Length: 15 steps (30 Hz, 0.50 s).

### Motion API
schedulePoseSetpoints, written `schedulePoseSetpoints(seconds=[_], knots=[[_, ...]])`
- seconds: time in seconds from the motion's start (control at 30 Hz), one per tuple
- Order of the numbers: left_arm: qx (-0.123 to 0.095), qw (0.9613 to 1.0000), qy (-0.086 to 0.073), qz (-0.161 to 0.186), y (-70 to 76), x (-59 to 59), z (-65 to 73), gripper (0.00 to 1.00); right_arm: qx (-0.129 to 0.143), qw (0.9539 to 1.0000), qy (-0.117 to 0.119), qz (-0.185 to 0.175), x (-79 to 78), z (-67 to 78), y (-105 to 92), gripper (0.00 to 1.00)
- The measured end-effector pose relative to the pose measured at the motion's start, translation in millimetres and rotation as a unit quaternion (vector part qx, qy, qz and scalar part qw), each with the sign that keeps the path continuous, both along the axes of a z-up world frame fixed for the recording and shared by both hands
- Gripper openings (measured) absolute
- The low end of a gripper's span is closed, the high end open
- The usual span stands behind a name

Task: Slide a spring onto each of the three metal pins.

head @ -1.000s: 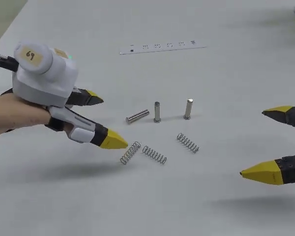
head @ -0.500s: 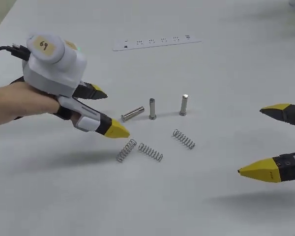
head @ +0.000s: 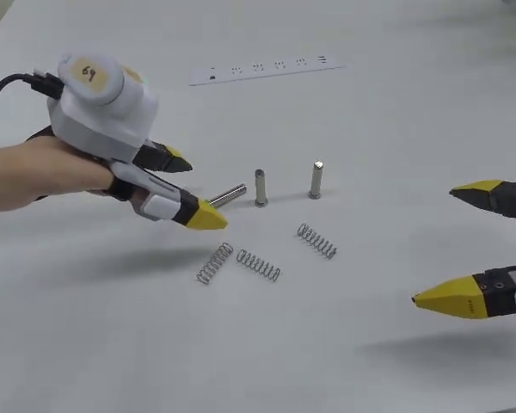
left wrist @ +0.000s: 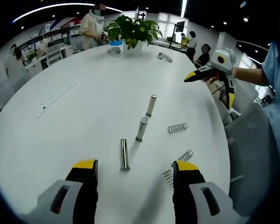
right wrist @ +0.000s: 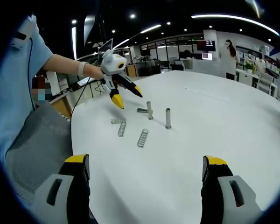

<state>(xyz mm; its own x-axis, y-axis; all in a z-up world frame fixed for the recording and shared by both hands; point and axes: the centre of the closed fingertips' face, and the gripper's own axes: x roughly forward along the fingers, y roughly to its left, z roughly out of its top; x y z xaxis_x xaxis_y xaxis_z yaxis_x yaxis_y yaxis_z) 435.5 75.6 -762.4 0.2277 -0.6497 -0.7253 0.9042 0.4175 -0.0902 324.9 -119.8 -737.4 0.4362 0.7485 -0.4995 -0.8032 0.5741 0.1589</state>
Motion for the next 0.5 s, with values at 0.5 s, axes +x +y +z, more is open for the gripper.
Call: schedulePoseSetpoints(seconds=[0.5], knots=[[0.009,0.9999,0.005,0.003,-8.4,9.7,-8.0,0.43,0.003,1.0,0.006,-0.001,-1.5,-3.8,-0.1,1.0]])
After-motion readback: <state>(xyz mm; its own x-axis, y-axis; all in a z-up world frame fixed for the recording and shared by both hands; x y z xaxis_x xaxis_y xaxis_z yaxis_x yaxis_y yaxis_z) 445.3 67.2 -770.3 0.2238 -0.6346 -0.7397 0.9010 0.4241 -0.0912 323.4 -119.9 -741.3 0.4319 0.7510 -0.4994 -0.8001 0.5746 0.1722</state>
